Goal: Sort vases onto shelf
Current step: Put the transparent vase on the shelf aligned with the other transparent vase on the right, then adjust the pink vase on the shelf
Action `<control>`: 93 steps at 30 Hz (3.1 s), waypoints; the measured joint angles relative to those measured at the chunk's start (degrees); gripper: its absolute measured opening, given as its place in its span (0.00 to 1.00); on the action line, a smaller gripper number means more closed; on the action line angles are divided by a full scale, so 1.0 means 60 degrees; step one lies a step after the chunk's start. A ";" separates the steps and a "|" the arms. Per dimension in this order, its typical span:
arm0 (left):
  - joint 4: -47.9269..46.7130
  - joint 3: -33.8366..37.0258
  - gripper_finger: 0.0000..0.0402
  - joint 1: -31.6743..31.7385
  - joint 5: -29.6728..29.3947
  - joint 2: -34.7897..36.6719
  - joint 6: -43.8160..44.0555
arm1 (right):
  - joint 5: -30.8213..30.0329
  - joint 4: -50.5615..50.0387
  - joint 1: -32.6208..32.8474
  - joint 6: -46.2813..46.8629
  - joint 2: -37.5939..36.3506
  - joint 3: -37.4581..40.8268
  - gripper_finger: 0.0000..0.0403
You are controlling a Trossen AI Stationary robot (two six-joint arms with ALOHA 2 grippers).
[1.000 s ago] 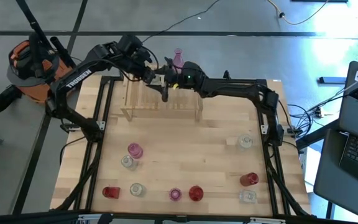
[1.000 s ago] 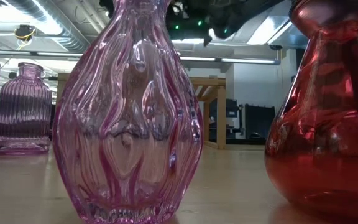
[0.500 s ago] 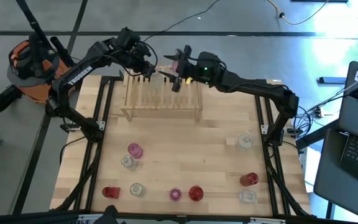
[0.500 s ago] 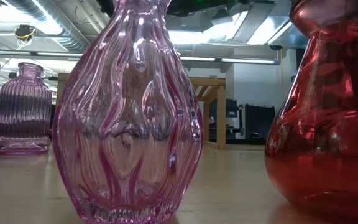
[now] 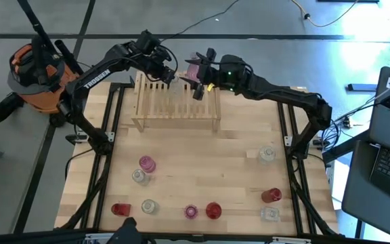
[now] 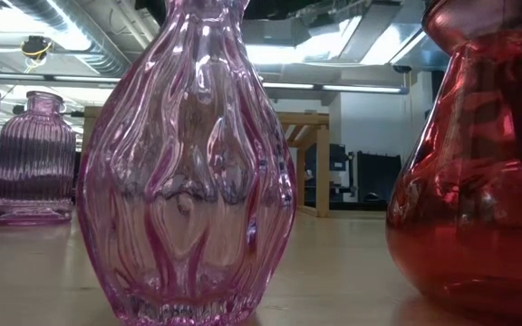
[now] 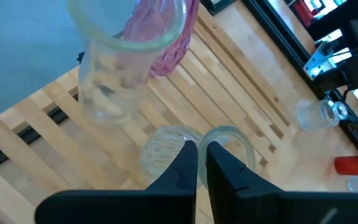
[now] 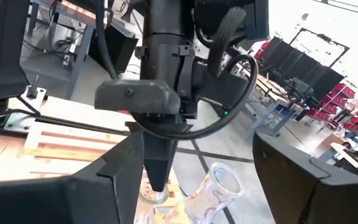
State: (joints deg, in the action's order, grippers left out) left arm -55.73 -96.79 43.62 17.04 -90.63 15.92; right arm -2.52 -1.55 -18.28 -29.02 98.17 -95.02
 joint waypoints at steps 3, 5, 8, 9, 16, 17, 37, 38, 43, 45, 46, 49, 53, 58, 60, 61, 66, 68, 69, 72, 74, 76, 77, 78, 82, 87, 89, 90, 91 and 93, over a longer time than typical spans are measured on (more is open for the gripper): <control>0.0011 0.0000 0.01 0.0000 -0.0069 -0.0011 -0.0004 | -0.0004 -0.0084 0.0000 0.0000 -0.0007 0.0000 0.62; 0.0060 0.0000 0.01 0.0000 -0.0069 -0.0011 -0.0005 | -0.0009 -0.0097 0.0000 0.0000 -0.0007 0.0000 0.62; 0.0109 0.0000 0.02 0.0000 -0.0088 -0.0011 -0.0004 | -0.0176 -0.0090 0.0000 0.0000 -0.0007 0.0000 0.62; 0.0169 0.0000 0.02 0.0000 -0.0127 -0.0011 -0.0003 | -0.0286 -0.0090 0.0000 -0.0004 -0.0007 0.0000 0.62; 0.0198 0.0000 0.03 0.0051 -0.0084 -0.0011 -0.0003 | -0.0412 -0.0203 -0.0004 -0.0004 -0.0007 0.0004 0.62; 0.0194 0.0000 0.04 0.0057 -0.0020 -0.0011 -0.0004 | -0.0412 -0.0246 -0.0004 -0.0004 -0.0007 0.0004 0.62; 0.0179 -0.0004 0.18 0.0051 0.0051 -0.0007 0.0010 | -0.0412 -0.0288 -0.0004 0.0011 -0.0008 0.0004 0.62; 0.0176 -0.0004 0.19 0.0051 0.0055 -0.0007 0.0047 | -0.0418 -0.0298 -0.0004 0.0011 -0.0015 0.0004 0.62; 0.0169 -0.0004 0.22 0.0051 0.0073 -0.0004 0.0067 | -0.0585 -0.0365 -0.0007 0.0011 -0.0063 0.0009 0.62; 0.0165 -0.0004 0.22 0.0051 0.0073 -0.0002 0.0069 | -0.0710 -0.0348 -0.0007 0.0011 -0.0094 0.0011 0.62; 0.0164 -0.0004 0.22 0.0051 0.0073 -0.0004 0.0069 | -0.0790 -0.0348 -0.0007 0.0007 -0.0106 0.0011 0.62; 0.0158 -0.0004 0.22 0.0051 0.0073 0.0000 0.0076 | -0.0878 -0.0414 -0.0007 0.0004 -0.0153 0.0015 0.62; 0.0151 -0.0004 0.22 0.0051 0.0073 0.0000 0.0090 | -0.1089 -0.0468 -0.0007 -0.0083 -0.0269 0.0015 0.62; 0.0132 -0.0004 0.22 0.0051 0.0073 0.0000 0.0237 | -0.1166 -0.0520 -0.0007 -0.0178 -0.0296 0.0015 0.62; 0.0132 -0.0004 0.22 0.0051 0.0073 0.0000 0.0248 | -0.1163 -0.0512 -0.0007 -0.0182 -0.0325 0.0015 0.62; 0.0133 -0.0004 0.22 0.0051 0.0073 0.0000 0.0245 | -0.1163 -0.0511 -0.0007 -0.0182 -0.0331 0.0015 0.62; 0.0118 -0.0004 0.22 0.0051 0.0066 0.0000 0.0040 | -0.1163 -0.0557 -0.0007 -0.0186 -0.0328 0.0015 0.62; 0.0037 -0.0004 0.22 0.0062 0.0007 0.0000 0.0003 | -0.1163 -0.0537 -0.0007 -0.0186 -0.0328 0.0015 0.62; -0.0012 -0.0004 0.22 0.0058 -0.0026 0.0000 -0.0007 | -0.1163 -0.0547 -0.0007 -0.0186 -0.0328 0.0015 0.62; -0.0072 -0.0004 0.22 0.0061 -0.0230 0.0004 -0.0160 | -0.1163 -0.0538 -0.0007 -0.0186 -0.0328 0.0015 0.62; -0.0097 -0.0004 0.22 0.0077 -0.0248 0.0007 -0.0179 | -0.1163 -0.0542 -0.0007 -0.0186 -0.0328 0.0015 0.62; -0.0097 -0.0004 0.23 0.0129 -0.0248 0.0013 -0.0182 | -0.1161 -0.0549 -0.0007 -0.0186 -0.0324 0.0015 0.62; -0.0103 -0.0004 0.24 0.0148 -0.0256 0.0029 -0.0183 | -0.1160 -0.0547 -0.0007 -0.0186 -0.0324 0.0015 0.62; -0.0102 -0.0004 0.26 0.0178 -0.0259 0.0049 -0.0185 | -0.1160 -0.0542 -0.0007 -0.0186 -0.0324 0.0015 0.62; -0.0090 -0.0004 0.32 0.0244 -0.0312 0.0131 -0.0178 | -0.1159 -0.0546 -0.0007 -0.0186 -0.0324 0.0015 0.62; -0.0090 -0.0007 0.40 0.0321 -0.0383 0.0310 0.0001 | -0.1220 -0.0546 -0.0007 -0.0186 -0.0324 0.0015 0.62; -0.0090 -0.0004 0.41 0.0358 -0.0545 0.0413 0.0098 | -0.1453 -0.0571 -0.0007 -0.0186 -0.0360 0.0015 0.62; -0.0090 -0.0004 0.41 0.0387 -0.0604 0.0515 0.0171 | -0.1689 -0.0572 -0.0007 -0.0189 -0.0400 0.0015 0.62; -0.0090 -0.0004 0.42 0.0409 -0.0643 0.0621 0.0242 | -0.1976 -0.0610 -0.0007 -0.0186 -0.0478 0.0015 0.62; -0.0097 -0.0007 0.42 0.0452 -0.0678 0.0877 0.0309 | -0.2903 -0.0748 -0.0009 -0.0168 -0.0662 0.0011 0.62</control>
State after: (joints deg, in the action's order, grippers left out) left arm -56.31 -96.84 46.32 12.97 -85.37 17.78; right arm -19.94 -6.04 -18.34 -30.02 94.20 -94.96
